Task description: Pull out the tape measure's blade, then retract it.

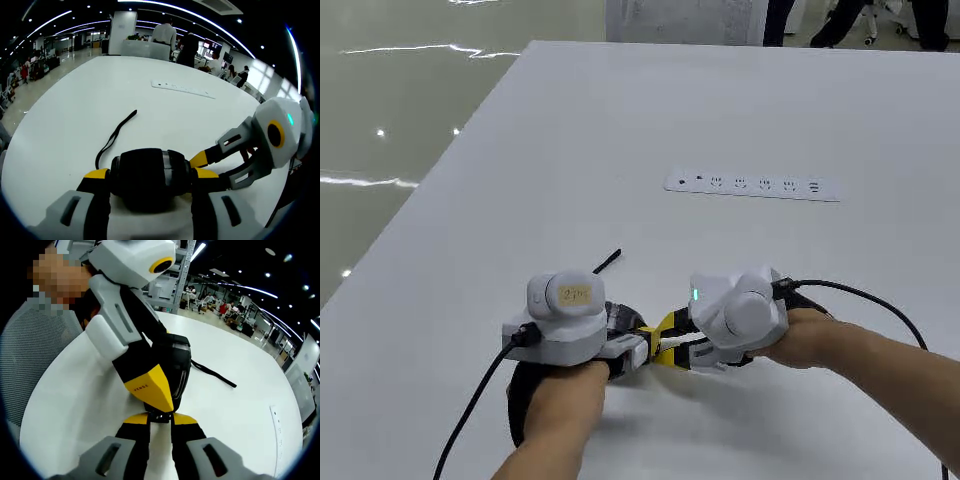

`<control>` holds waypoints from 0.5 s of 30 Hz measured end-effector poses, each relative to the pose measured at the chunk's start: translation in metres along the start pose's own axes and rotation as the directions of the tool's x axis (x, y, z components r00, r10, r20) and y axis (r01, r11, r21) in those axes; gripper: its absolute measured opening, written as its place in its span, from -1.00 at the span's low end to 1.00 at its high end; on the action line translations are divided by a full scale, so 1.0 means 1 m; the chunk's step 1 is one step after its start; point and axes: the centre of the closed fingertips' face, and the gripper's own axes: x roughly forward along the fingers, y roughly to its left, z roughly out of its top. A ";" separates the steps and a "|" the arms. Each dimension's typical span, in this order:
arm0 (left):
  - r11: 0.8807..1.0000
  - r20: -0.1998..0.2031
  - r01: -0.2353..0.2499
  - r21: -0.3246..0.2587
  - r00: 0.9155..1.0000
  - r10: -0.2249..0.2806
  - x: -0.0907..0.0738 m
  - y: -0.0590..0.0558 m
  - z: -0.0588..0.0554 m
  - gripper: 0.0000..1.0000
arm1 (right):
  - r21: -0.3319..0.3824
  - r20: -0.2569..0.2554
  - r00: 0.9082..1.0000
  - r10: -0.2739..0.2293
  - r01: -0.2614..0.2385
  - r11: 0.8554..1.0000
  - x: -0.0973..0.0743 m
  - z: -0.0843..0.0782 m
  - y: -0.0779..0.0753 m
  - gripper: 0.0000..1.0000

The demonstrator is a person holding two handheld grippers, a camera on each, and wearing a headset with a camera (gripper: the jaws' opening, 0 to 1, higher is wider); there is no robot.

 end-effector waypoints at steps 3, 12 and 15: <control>1.000 0.005 0.003 0.008 1.000 -0.003 0.001 -0.002 0.002 0.24 | -0.009 -0.007 1.000 -0.011 0.011 1.000 0.001 -0.001 0.000 -0.67; 0.998 0.003 0.030 0.053 1.000 -0.030 -0.004 -0.001 0.005 0.20 | 0.023 -0.014 0.999 -0.043 0.044 0.999 -0.008 -0.007 -0.004 -0.56; 0.997 0.002 0.038 0.069 0.999 -0.039 -0.008 0.000 0.006 0.19 | 0.040 -0.018 0.998 -0.053 0.054 0.998 -0.013 -0.008 -0.005 -0.52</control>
